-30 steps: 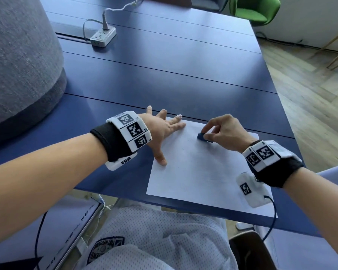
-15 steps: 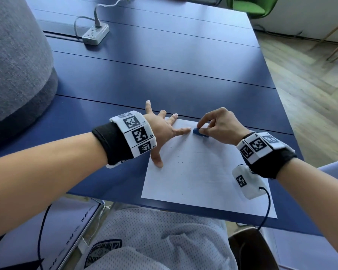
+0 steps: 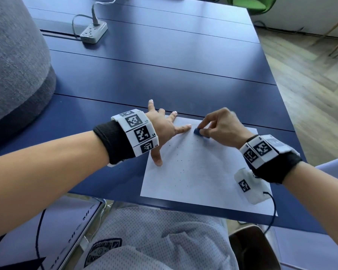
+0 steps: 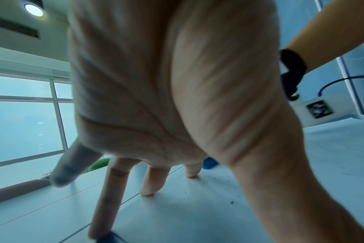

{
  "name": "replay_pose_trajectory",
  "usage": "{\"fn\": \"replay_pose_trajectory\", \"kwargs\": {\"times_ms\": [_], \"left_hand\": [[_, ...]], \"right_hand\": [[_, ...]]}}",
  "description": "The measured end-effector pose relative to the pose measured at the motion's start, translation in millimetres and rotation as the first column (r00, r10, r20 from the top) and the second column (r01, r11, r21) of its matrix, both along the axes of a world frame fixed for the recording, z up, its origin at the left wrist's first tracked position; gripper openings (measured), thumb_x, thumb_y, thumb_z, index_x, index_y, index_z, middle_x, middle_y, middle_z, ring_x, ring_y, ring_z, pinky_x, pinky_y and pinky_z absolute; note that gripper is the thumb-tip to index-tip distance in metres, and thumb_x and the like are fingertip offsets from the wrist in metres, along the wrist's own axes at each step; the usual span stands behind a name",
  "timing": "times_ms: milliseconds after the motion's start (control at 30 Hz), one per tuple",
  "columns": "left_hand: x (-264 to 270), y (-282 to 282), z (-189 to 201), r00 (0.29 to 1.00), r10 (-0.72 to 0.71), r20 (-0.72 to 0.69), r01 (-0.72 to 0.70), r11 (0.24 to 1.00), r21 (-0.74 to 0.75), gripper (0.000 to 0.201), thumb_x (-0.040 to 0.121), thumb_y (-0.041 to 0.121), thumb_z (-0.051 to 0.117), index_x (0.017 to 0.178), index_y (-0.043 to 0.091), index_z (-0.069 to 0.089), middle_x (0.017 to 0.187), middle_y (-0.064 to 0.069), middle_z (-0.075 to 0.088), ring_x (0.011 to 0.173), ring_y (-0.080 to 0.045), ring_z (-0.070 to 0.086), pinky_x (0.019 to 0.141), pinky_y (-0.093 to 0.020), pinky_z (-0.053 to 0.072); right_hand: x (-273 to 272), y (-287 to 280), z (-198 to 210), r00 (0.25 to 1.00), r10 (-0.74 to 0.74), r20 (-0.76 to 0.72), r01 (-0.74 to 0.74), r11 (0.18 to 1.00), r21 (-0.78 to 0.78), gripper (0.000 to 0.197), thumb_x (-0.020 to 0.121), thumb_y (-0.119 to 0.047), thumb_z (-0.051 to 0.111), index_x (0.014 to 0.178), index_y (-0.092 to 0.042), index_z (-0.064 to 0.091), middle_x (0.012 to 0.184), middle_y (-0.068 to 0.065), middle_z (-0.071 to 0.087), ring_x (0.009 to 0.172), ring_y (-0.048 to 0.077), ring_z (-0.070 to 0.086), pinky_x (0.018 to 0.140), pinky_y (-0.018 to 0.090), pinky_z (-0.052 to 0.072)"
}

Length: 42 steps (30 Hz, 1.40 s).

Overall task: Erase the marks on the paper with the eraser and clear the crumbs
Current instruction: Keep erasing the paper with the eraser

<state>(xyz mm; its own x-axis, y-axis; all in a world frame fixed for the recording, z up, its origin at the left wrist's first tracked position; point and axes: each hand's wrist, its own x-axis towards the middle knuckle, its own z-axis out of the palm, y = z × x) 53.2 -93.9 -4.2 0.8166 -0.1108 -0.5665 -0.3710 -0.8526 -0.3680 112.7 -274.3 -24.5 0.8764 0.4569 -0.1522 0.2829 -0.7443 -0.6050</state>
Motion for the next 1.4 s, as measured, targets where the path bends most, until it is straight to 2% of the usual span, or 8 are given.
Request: {"fn": "replay_pose_trajectory", "kwargs": {"times_ms": [133,267,400,733,900,1033,1233,1400], "left_hand": [[0,0,1,1.000,-0.011,0.006,0.011,1.000,0.015,0.140,0.055,0.075,0.076,0.148,0.043,-0.024,0.163,-0.016,-0.006,0.140,-0.044,0.024,0.108,-0.074,0.001],[0,-1,2,1.000,-0.010,0.000,0.010,1.000,0.011,0.140,0.055,0.075,0.076,0.148,0.043,-0.024,0.163,-0.016,-0.006,0.141,-0.043,0.023,0.108,-0.075,0.000],[-1,-2,3,1.000,-0.008,-0.004,0.008,1.000,0.018,0.140,0.055,0.073,0.077,0.149,0.042,-0.023,0.163,-0.016,-0.006,0.141,-0.044,0.023,0.108,-0.074,0.001],[0,-2,3,1.000,-0.013,0.003,0.013,1.000,0.017,0.139,0.056,0.073,0.076,0.149,0.042,-0.022,0.163,-0.016,-0.005,0.142,-0.043,0.022,0.108,-0.074,0.001],[-1,-2,3,1.000,-0.016,0.007,0.016,1.000,0.008,0.139,0.055,0.074,0.076,0.149,0.042,-0.022,0.163,-0.016,-0.004,0.142,-0.043,0.023,0.107,-0.075,0.000],[-1,-3,3,1.000,-0.003,0.002,0.003,1.000,0.014,0.140,0.055,0.074,0.076,0.150,0.042,-0.022,0.163,-0.015,-0.005,0.142,-0.043,0.021,0.108,-0.075,0.001],[-2,-2,3,1.000,-0.005,0.005,0.005,1.000,0.001,0.139,0.057,0.073,0.076,0.150,0.041,-0.022,0.163,-0.016,-0.005,0.142,-0.043,0.021,0.107,-0.075,-0.001],[-1,-1,1,1.000,-0.009,0.008,0.009,1.000,0.001,0.140,0.056,0.074,0.076,0.149,0.041,-0.022,0.163,-0.016,-0.005,0.141,-0.044,0.022,0.106,-0.076,-0.001]], "right_hand": [[-16,4,3,0.987,0.149,-0.059,-0.152,0.987,-0.055,0.007,0.076,-0.017,0.075,0.079,-0.023,0.077,0.062,-0.002,0.067,0.046,0.001,0.053,0.048,0.008,0.039],[5,2,2,0.998,-0.045,0.042,0.045,0.999,-0.011,0.006,0.077,-0.018,0.074,0.080,-0.023,0.076,0.065,-0.006,0.062,0.061,0.005,0.056,0.064,0.018,0.042],[-20,3,0,0.995,0.079,-0.056,-0.080,0.997,-0.017,0.006,0.077,-0.016,0.074,0.079,-0.022,0.076,0.061,-0.002,0.066,0.049,0.003,0.053,0.047,0.009,0.039],[-35,3,1,0.989,0.082,-0.120,-0.081,0.997,0.010,0.001,0.076,-0.015,0.076,0.076,-0.016,0.076,0.058,-0.002,0.065,0.041,0.000,0.050,0.042,0.009,0.035],[-16,-3,2,0.994,-0.106,-0.022,0.107,0.994,0.019,0.001,0.077,-0.019,0.075,0.078,-0.020,0.074,0.065,0.002,0.068,0.056,0.008,0.058,0.050,0.017,0.042],[-34,2,2,0.987,0.058,-0.150,-0.064,0.997,-0.035,0.002,0.077,-0.016,0.075,0.075,-0.016,0.074,0.058,-0.001,0.066,0.044,0.002,0.051,0.044,0.012,0.038],[-1,3,3,0.983,-0.185,0.008,0.185,0.982,0.024,0.007,0.075,-0.021,0.076,0.081,-0.020,0.076,0.074,0.002,0.066,0.072,0.011,0.058,0.069,0.020,0.043],[-19,5,4,0.990,-0.035,-0.136,0.033,0.999,-0.015,0.003,0.076,-0.017,0.074,0.078,-0.019,0.075,0.062,0.003,0.068,0.052,0.008,0.055,0.049,0.015,0.040]]}}
